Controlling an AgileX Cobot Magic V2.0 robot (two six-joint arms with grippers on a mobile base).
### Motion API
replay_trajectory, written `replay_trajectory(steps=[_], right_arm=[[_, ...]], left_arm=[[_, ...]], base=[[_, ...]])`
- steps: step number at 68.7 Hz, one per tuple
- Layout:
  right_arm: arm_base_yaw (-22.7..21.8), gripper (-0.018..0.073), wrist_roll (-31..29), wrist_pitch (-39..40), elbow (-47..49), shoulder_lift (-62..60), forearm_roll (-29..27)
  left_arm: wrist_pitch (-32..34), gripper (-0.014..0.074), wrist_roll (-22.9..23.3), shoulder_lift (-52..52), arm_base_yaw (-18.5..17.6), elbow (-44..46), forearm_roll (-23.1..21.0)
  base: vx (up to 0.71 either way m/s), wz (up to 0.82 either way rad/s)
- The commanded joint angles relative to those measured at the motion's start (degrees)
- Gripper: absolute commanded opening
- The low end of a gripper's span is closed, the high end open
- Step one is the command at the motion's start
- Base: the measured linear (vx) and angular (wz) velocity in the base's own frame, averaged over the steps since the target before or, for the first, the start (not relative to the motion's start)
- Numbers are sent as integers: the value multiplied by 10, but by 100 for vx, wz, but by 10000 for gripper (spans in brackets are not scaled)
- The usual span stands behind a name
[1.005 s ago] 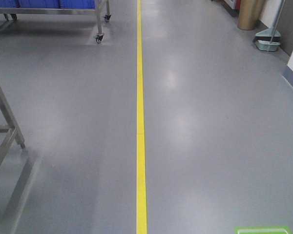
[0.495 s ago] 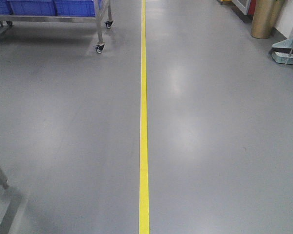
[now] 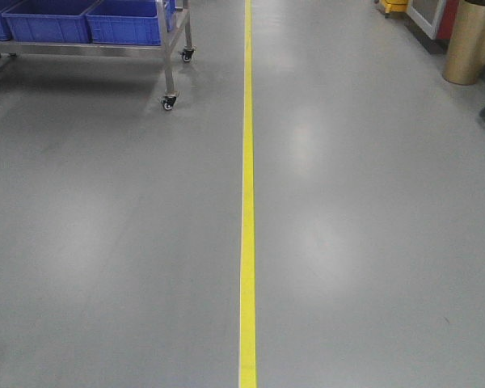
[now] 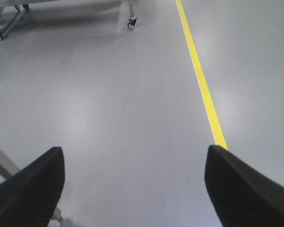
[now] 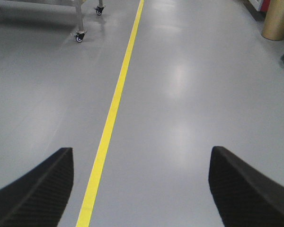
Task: Move and align brake pads A on conveyor
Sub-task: 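Drive the base along the yellow floor line with empty grippers, then turn the base toward the steel table holding two brake pads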
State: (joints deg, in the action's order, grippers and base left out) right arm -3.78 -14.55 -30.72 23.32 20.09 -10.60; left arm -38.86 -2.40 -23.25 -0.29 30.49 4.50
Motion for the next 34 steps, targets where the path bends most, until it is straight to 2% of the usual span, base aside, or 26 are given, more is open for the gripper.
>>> replay_trajectory(steps=[1, 34], right_arm=[[-1, 568, -2, 40, 16, 3, 0], [-1, 568, -2, 40, 16, 3, 0]], left_arm=[[39, 587, 3, -3, -2, 14, -2], [39, 587, 3, -3, -2, 14, -2]], base=[[62, 10], [54, 4]])
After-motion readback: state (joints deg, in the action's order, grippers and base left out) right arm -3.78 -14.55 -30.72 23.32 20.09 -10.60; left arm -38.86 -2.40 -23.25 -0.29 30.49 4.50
